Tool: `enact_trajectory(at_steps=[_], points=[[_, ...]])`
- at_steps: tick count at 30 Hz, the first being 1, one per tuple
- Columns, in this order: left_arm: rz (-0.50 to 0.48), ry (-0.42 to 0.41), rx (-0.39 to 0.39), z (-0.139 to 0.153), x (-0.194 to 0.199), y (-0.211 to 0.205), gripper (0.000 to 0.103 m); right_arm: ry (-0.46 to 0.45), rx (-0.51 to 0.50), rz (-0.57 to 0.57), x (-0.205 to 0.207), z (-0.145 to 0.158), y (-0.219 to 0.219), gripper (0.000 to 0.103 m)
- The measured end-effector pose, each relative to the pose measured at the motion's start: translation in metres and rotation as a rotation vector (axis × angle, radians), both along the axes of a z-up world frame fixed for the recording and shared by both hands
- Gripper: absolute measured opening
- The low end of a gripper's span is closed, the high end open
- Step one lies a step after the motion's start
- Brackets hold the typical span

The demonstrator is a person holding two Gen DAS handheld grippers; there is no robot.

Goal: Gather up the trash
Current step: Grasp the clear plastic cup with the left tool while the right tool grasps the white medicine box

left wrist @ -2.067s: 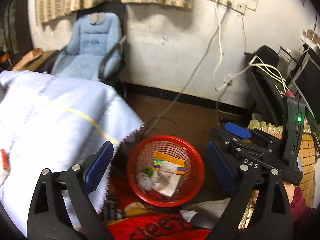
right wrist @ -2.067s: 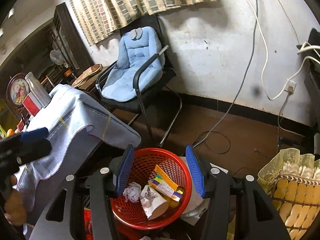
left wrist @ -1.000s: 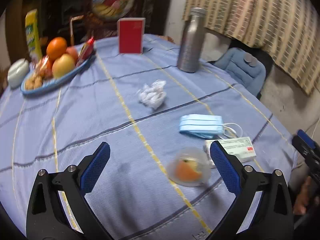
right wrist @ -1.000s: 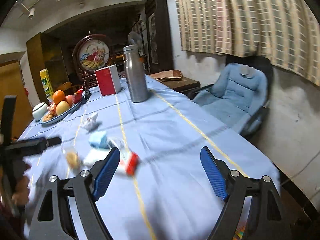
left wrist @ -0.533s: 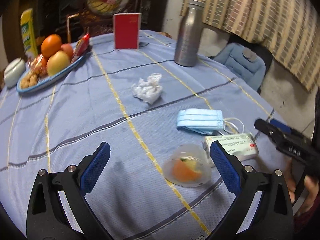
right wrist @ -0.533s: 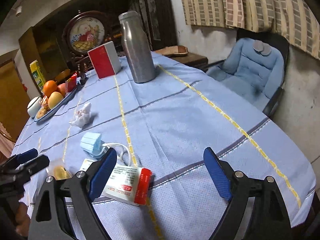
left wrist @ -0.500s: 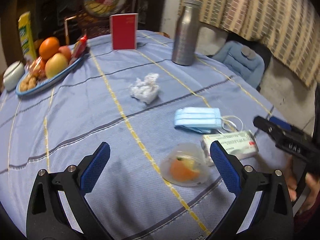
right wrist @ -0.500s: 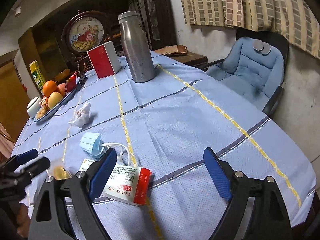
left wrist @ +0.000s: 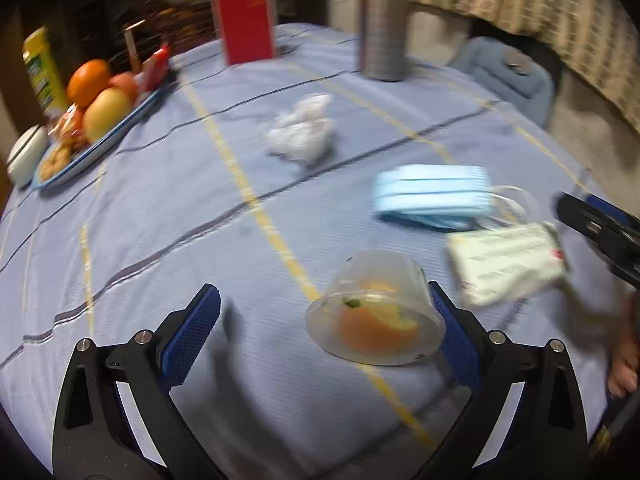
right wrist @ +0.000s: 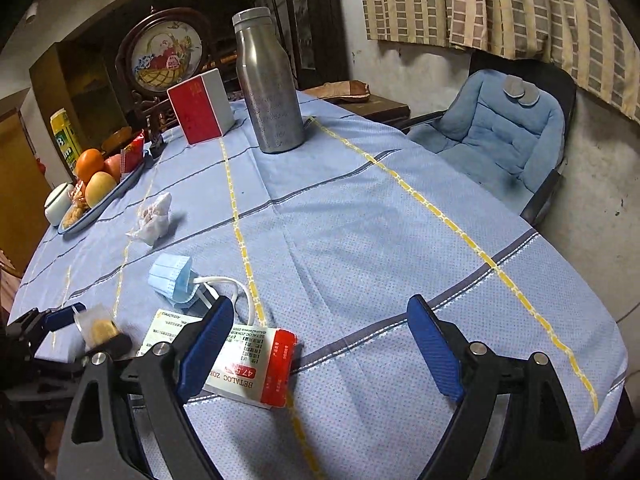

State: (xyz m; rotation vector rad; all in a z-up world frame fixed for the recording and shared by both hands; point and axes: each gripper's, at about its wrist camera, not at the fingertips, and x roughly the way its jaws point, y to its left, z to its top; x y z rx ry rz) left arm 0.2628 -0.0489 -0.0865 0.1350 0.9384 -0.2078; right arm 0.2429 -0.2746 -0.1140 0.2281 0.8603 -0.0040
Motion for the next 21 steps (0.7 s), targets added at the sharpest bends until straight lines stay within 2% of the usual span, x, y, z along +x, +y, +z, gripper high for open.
enact_trajectory(at_steps=[2,4,7,9,12,14,16,19,21], points=[[0.074,0.019,-0.002,-0.002,0.01,0.016,0.097,0.002,-0.009,0.012,0.0,0.0,0.002,0.087],[0.141,0.061,-0.044,-0.006,0.02,0.035,0.097,0.003,-0.02,0.048,0.001,0.0,0.008,0.087],[0.184,0.054,-0.073,-0.003,0.022,0.05,0.097,-0.003,-0.058,0.138,0.0,0.002,0.023,0.087],[0.184,0.057,-0.054,-0.005,0.021,0.048,0.097,-0.009,-0.108,0.219,-0.002,0.003,0.038,0.087],[0.178,0.035,0.031,-0.007,0.017,0.037,0.097,-0.014,-0.167,0.305,-0.003,0.004,0.055,0.087],[0.179,0.035,0.031,-0.007,0.017,0.037,0.097,0.005,-0.191,0.349,0.0,0.001,0.063,0.086],[0.188,0.051,-0.004,-0.008,0.019,0.043,0.098,0.03,-0.204,0.381,0.002,-0.001,0.068,0.086],[0.19,0.048,0.005,-0.008,0.019,0.042,0.098,0.063,-0.214,0.419,0.004,-0.006,0.075,0.086],[0.191,0.047,0.004,-0.009,0.02,0.042,0.098,0.06,-0.209,0.463,0.001,-0.006,0.079,0.081]])
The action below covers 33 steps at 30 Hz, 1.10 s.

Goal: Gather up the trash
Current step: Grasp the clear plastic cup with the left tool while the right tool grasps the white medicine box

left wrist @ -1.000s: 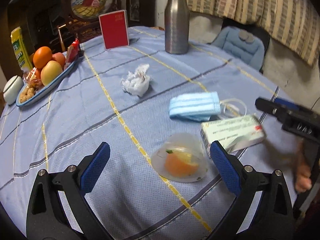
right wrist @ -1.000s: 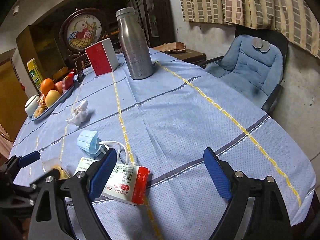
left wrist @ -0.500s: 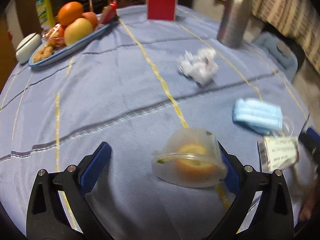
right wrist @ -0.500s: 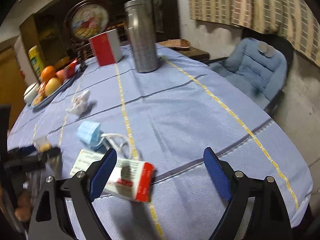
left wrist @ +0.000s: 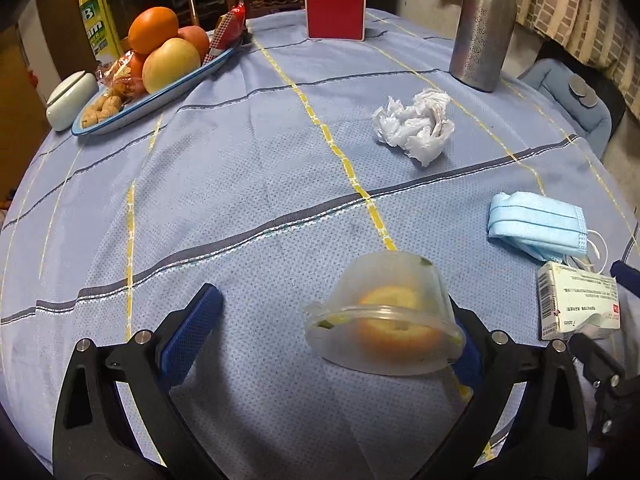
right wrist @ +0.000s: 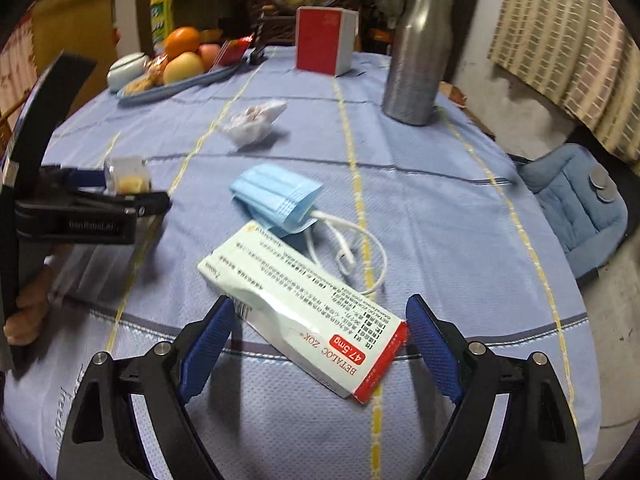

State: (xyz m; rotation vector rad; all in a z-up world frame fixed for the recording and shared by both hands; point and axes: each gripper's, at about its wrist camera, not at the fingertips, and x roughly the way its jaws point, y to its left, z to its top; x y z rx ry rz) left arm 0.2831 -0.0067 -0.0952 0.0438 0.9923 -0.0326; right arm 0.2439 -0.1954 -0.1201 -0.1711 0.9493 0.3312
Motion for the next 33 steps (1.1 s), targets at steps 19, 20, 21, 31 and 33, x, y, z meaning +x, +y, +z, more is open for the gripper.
enact_trajectory(at_steps=[19,20,21,31,33], points=[[0.002,-0.002,0.0,0.001,-0.001,0.0,0.098,-0.027,-0.026,0.159,-0.015,0.003,0.021,0.061],[0.003,-0.002,0.0,0.001,-0.001,0.0,0.098,-0.038,-0.023,0.17,-0.017,0.004,0.021,0.056],[0.002,-0.002,0.0,0.001,-0.001,0.0,0.098,-0.053,-0.017,0.175,-0.019,0.006,0.021,0.054],[-0.019,-0.013,-0.048,0.007,-0.003,0.004,0.081,-0.081,0.011,0.174,-0.021,0.01,0.018,0.054],[-0.032,-0.02,-0.078,0.01,-0.004,0.004,0.074,-0.078,0.006,0.173,-0.021,0.009,0.018,0.054]])
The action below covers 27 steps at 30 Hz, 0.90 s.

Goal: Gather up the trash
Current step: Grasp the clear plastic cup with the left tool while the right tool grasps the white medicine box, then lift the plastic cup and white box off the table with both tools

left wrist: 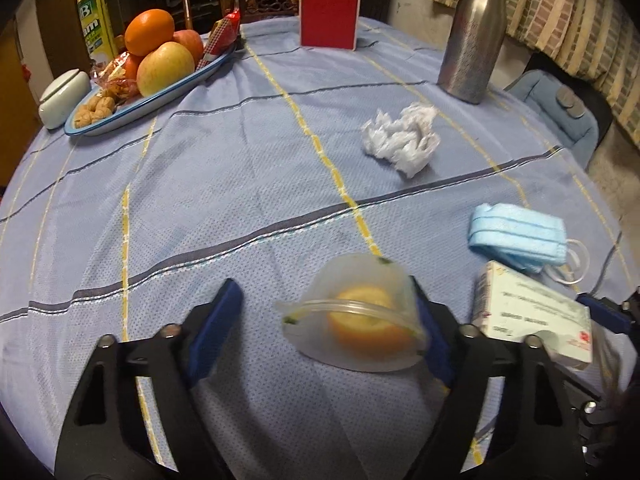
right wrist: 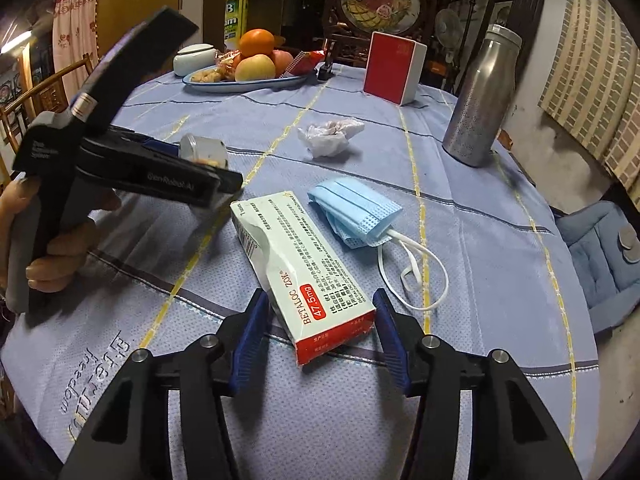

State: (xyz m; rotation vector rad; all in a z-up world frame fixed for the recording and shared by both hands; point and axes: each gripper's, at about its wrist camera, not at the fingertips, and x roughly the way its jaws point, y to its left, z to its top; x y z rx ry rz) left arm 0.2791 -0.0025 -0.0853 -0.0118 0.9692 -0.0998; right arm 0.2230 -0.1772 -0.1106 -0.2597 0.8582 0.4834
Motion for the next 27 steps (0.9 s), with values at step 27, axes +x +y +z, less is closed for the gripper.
enact_trajectory(at_steps=[27], points=[[-0.068,-0.105,-0.007,0.021,-0.019,-0.016,0.055,-0.101,-0.003,-0.096,-0.009,0.008,-0.007,0.053]])
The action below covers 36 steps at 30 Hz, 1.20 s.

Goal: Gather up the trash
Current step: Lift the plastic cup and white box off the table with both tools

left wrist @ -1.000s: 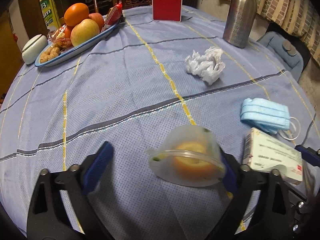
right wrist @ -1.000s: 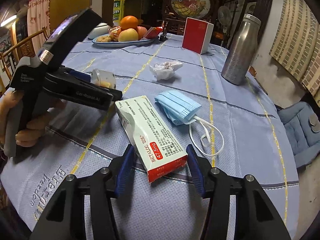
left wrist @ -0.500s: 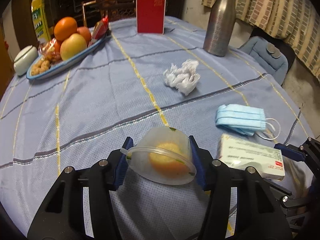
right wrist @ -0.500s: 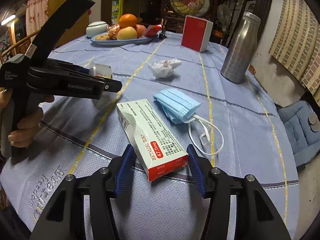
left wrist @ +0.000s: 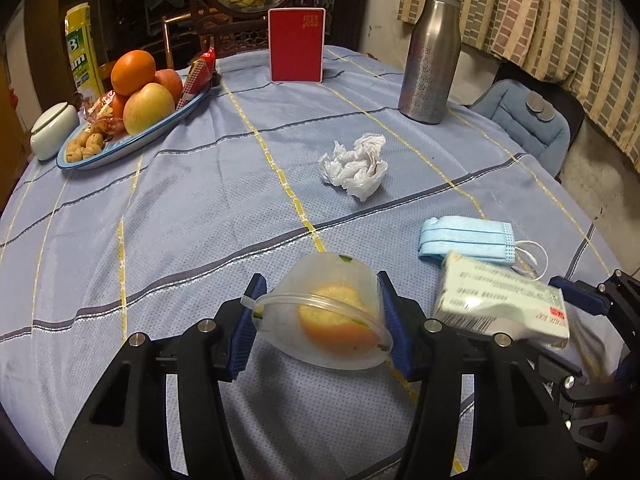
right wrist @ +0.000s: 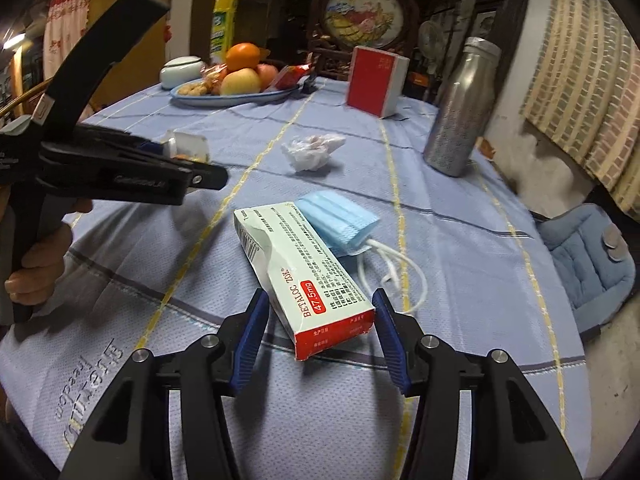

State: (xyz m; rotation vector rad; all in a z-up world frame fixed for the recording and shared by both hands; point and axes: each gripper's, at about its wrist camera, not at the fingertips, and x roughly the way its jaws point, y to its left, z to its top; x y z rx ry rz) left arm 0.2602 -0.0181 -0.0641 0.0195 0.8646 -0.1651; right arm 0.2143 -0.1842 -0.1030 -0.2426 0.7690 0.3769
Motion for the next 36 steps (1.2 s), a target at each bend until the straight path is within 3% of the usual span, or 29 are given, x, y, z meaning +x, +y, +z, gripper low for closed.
enact_trajectory(at_steps=[8,13,36], points=[[-0.001,-0.035,0.003,0.008,-0.014,0.0,0.055,-0.161,-0.015,-0.257,-0.023,0.013,-0.018,0.053],[-0.01,-0.066,-0.011,0.015,-0.027,-0.002,0.055,-0.235,-0.081,-0.357,-0.053,0.009,-0.026,0.053],[-0.124,-0.107,-0.065,0.029,-0.08,-0.034,0.055,-0.28,0.014,-0.533,-0.139,0.028,-0.115,0.053]])
